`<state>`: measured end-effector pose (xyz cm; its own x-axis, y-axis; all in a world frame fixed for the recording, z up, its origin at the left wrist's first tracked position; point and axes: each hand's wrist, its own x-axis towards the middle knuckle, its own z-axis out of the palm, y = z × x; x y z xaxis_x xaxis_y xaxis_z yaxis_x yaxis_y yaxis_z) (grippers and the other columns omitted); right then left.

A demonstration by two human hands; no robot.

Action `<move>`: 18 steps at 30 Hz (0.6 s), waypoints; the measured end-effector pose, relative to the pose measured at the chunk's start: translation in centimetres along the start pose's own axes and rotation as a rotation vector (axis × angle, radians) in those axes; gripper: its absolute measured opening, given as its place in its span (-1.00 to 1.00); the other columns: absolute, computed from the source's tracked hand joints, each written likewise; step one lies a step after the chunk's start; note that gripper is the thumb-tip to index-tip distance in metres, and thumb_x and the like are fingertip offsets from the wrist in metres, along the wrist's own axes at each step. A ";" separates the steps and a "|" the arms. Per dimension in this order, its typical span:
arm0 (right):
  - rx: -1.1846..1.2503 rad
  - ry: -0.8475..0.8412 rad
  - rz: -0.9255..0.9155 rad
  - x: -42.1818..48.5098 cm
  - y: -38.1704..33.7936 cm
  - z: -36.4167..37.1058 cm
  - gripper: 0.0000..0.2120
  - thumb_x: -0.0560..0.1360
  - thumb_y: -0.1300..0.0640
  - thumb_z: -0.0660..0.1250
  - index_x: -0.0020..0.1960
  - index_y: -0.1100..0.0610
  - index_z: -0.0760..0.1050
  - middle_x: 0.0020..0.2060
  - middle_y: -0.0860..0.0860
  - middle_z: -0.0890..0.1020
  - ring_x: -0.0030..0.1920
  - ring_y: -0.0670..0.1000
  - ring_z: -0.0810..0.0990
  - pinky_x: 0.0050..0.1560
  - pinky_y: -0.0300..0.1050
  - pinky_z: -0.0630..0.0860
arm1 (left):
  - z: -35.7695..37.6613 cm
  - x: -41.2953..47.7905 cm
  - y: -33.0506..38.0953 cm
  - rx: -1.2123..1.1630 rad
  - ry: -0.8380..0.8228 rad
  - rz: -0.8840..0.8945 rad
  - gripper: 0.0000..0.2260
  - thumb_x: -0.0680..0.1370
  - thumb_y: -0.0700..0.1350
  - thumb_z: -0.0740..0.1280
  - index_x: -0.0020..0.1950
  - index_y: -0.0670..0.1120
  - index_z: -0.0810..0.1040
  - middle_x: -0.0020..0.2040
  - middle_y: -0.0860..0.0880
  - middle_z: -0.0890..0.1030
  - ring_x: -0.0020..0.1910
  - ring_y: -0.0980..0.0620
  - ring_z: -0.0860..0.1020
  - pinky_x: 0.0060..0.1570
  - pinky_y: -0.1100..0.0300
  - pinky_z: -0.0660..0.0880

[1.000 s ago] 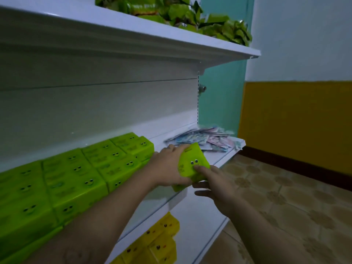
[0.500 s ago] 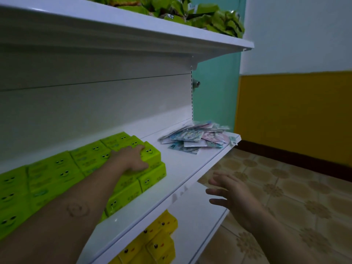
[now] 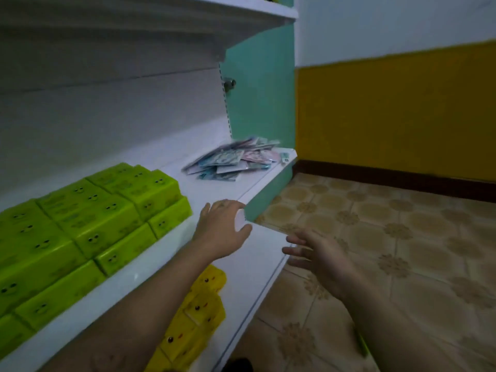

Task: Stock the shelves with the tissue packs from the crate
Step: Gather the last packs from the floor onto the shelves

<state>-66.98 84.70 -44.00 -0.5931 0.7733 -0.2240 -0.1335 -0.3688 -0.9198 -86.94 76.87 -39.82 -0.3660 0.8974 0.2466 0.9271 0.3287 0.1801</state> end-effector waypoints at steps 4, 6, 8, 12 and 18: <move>0.075 0.104 0.041 0.1 2.2 -5.1 -0.77 0.58 0.07 0.27 0.19 0.15 0.50 0.02 0.11 0.60 -0.05 0.09 0.68 -0.08 0.01 0.62 | 6.5 -1.4 8.2 -0.495 -0.209 -0.023 -0.56 0.54 0.12 0.34 0.38 -0.01 0.45 0.35 0.04 0.49 0.32 0.04 0.44 0.24 0.21 0.36; 0.123 0.171 0.073 0.4 3.6 -8.3 -0.78 0.58 0.09 0.27 0.17 0.16 0.51 -0.05 0.09 0.58 -0.14 0.04 0.66 -0.12 -0.01 0.60 | 9.8 -1.7 11.3 -0.613 -0.344 -0.033 -0.57 0.56 0.10 0.33 0.38 -0.03 0.46 0.34 0.05 0.50 0.31 0.07 0.45 0.19 0.26 0.36; 0.172 0.261 0.103 0.8 5.3 -12.0 -0.78 0.57 0.10 0.27 0.16 0.17 0.52 -0.07 0.09 0.58 -0.19 0.03 0.66 -0.18 -0.04 0.59 | 13.3 -1.7 13.7 -0.682 -0.474 -0.054 -0.59 0.56 0.10 0.33 0.36 -0.02 0.47 0.31 0.06 0.52 0.28 0.08 0.46 0.17 0.25 0.38; 0.116 0.470 0.144 1.1 10.3 -19.9 -0.82 0.59 0.13 0.25 0.13 0.17 0.52 -0.05 0.10 0.60 -0.08 0.08 0.63 -0.19 -0.08 0.57 | 20.8 -1.4 16.2 -0.698 -0.664 -0.081 -0.69 0.55 0.01 0.37 0.26 -0.05 0.55 0.18 0.04 0.58 0.20 0.08 0.51 0.17 0.22 0.41; -0.101 0.817 0.459 1.2 23.5 -31.0 -0.83 0.51 0.12 0.36 0.08 0.15 0.54 -0.02 0.15 0.61 -0.14 0.08 0.56 -0.23 -0.07 0.51 | 31.1 -1.5 16.8 -0.728 -0.943 -0.151 -0.85 0.56 0.00 0.35 0.12 0.05 0.55 0.00 0.13 0.58 0.00 0.15 0.55 -0.06 0.32 0.44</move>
<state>-46.29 92.96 -75.87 0.1752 0.6994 -0.6929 0.0670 -0.7106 -0.7004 -68.29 90.24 -66.79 0.0181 0.8265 -0.5627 0.5057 0.4779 0.7182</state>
